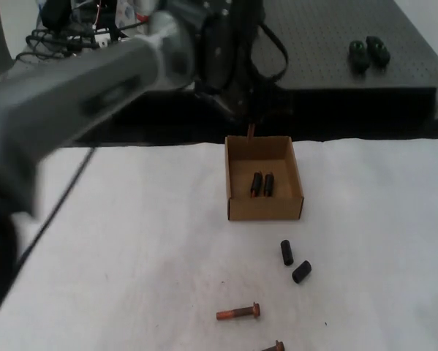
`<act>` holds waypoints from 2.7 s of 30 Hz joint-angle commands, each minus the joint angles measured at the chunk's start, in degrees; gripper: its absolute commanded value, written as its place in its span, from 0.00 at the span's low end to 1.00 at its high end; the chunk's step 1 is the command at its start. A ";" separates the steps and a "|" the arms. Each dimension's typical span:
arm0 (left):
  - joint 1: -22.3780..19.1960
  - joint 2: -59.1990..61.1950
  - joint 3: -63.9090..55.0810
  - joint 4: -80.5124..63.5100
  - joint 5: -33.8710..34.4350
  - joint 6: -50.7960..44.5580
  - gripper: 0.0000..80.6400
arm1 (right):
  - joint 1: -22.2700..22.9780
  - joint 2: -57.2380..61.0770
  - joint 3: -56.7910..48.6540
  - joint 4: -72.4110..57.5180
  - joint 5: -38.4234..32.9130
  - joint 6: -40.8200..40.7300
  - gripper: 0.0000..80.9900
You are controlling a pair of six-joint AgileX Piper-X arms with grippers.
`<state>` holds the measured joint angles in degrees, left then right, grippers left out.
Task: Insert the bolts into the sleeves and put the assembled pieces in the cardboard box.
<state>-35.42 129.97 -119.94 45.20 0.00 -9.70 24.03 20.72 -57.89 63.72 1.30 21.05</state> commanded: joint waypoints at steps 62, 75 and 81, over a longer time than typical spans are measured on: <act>-7.90 -26.99 40.92 9.75 3.50 34.75 0.08 | -0.21 1.74 -0.17 1.53 3.05 -0.86 0.40; -8.05 -22.21 42.02 6.54 18.08 35.41 0.26 | -0.21 1.74 -0.17 1.84 2.84 -0.97 0.40; -8.04 -20.27 42.02 5.23 12.02 36.04 0.43 | -0.21 1.74 -0.17 6.13 2.84 -0.97 0.40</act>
<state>-43.33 109.00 -77.64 51.89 14.69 25.03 24.03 22.18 -57.89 66.68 4.10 20.58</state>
